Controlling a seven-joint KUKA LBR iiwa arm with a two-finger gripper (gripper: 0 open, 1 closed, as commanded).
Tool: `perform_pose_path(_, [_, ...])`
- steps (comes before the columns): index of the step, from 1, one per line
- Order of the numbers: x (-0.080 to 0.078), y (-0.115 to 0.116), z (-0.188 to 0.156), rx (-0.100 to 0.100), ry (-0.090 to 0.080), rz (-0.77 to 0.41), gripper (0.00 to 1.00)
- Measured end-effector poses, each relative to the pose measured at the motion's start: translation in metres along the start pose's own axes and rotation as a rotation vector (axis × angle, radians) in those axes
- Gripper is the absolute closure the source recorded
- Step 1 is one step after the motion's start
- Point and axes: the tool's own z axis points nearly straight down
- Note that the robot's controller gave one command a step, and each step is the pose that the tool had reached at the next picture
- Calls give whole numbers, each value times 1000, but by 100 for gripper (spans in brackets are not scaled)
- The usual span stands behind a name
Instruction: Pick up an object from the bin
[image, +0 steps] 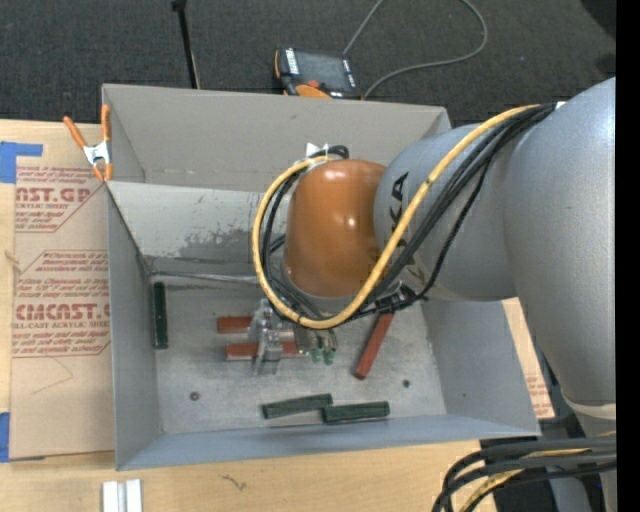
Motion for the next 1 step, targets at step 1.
perform_pose_path(1, [-4, -4, -86, 0, -1, 5, 100])
